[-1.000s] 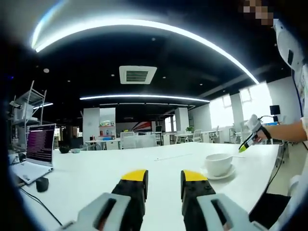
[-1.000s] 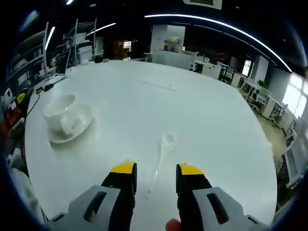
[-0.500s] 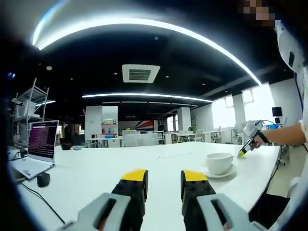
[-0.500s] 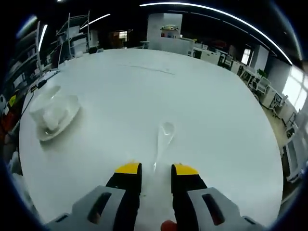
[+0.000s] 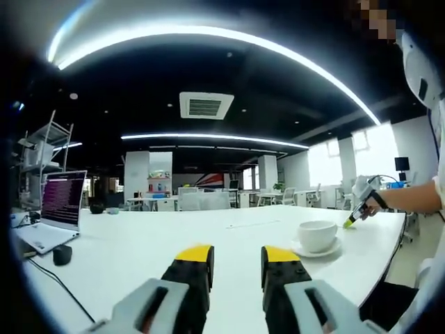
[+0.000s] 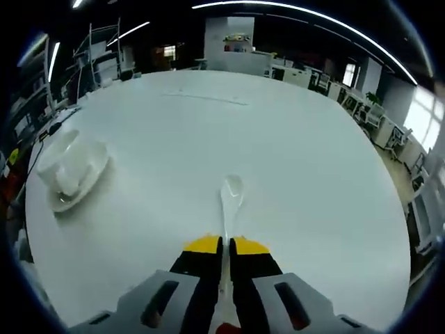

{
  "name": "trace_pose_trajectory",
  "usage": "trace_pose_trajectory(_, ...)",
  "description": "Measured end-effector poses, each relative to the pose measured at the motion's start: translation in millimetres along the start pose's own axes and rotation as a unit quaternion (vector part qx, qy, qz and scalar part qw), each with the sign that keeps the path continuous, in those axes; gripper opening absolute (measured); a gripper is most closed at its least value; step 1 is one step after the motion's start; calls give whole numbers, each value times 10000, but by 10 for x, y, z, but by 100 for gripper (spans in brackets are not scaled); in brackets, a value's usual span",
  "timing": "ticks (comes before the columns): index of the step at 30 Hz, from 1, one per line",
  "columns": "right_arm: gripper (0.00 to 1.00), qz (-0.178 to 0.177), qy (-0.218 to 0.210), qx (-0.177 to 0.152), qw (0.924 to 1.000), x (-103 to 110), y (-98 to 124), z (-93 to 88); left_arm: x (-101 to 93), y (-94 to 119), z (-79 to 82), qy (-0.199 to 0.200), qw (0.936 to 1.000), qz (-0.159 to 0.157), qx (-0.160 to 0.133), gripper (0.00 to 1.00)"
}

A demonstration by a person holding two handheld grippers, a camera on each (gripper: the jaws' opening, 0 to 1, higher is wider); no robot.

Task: Tidy tabletop coffee trays, cups and spoons，present forward

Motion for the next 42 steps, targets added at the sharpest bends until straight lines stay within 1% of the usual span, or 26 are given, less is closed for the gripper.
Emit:
trace_pose_trajectory(8,5,-20,113,-26,9999,-25,2,16,-6,-18,-32,48,10000,3,-1,29)
trace_pose_trajectory(13,5,-15,25,-63,10000,-51,-12,29,4,-11,-28,79,10000,26,-23,29)
trace_pose_trajectory(16,5,-48,59,-85,9999,-49,-20,37,13,-4,-35,87,10000,47,-15,29)
trace_pose_trajectory(21,5,-70,115,-161,9998,-43,-1,102,83,5,-71,129,9999,82,-19,29)
trace_pose_trajectory(27,5,-66,212,-232,9995,-29,34,156,87,-14,-89,96,9999,59,18,29)
trace_pose_trajectory(33,5,-56,273,-335,9991,-26,160,199,74,-26,-81,28,10000,-7,33,29)
trace_pose_trajectory(42,5,92,417,-548,9976,6,472,316,37,-35,-61,-139,9996,-219,131,29)
Point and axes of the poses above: the point that each gripper's makers call its tool centre point, and the gripper's own axes: y roughly backward along the fingers, x roughly to its left, z roughly out of its top, the point moved 6 cm from there along y, roughly backward along the fingers, and after that the axes turned 2 degrees about z, right-handed, at the moved point
